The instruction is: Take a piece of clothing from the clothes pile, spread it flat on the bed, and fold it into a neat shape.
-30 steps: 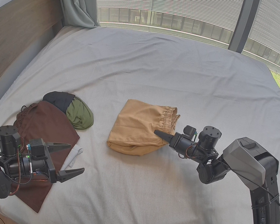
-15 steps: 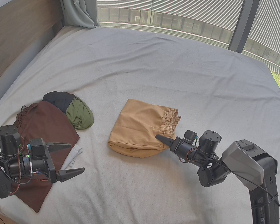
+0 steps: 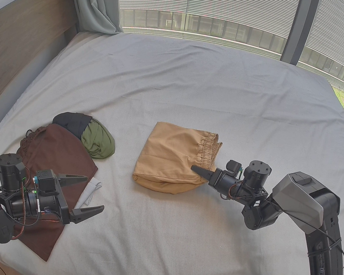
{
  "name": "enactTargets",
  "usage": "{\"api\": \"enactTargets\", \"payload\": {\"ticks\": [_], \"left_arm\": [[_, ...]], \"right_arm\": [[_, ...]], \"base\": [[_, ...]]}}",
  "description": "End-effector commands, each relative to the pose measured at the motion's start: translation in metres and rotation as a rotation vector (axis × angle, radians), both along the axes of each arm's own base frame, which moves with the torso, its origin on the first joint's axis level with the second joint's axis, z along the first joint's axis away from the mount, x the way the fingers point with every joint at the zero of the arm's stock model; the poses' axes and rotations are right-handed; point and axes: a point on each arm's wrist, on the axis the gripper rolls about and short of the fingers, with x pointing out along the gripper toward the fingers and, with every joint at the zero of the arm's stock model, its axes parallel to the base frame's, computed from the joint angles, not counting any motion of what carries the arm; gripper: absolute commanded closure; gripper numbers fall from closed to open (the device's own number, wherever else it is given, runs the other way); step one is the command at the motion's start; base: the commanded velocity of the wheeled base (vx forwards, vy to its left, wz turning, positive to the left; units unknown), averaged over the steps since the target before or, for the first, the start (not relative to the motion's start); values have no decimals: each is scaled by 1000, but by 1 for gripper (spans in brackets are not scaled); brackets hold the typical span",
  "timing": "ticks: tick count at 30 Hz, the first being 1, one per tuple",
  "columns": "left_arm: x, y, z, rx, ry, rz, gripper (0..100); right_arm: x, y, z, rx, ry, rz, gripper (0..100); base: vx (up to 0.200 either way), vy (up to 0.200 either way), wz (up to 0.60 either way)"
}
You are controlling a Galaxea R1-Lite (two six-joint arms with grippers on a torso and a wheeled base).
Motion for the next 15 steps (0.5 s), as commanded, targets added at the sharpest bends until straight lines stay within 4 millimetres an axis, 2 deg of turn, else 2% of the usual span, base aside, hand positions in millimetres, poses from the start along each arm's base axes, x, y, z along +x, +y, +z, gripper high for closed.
{"api": "enactTargets", "payload": {"ticks": [1, 2, 11, 15], "left_arm": [[0, 0, 1, -1, -4, 0, 0], [0, 0, 1, -1, -5, 2, 0], [0, 0, 2, -1, -8, 2, 0], [0, 1, 3, -2, -16, 3, 0]], "right_arm": [[-1, 2, -1, -2, 0, 4, 100], [-1, 2, -3, -4, 0, 4, 0], [-4, -7, -10, -14, 18, -11, 0], [-5, -27, 0, -30, 2, -47, 0]], "base": [[0, 0, 0], [0, 0, 0], [0, 0, 0], [0, 0, 0]]}}
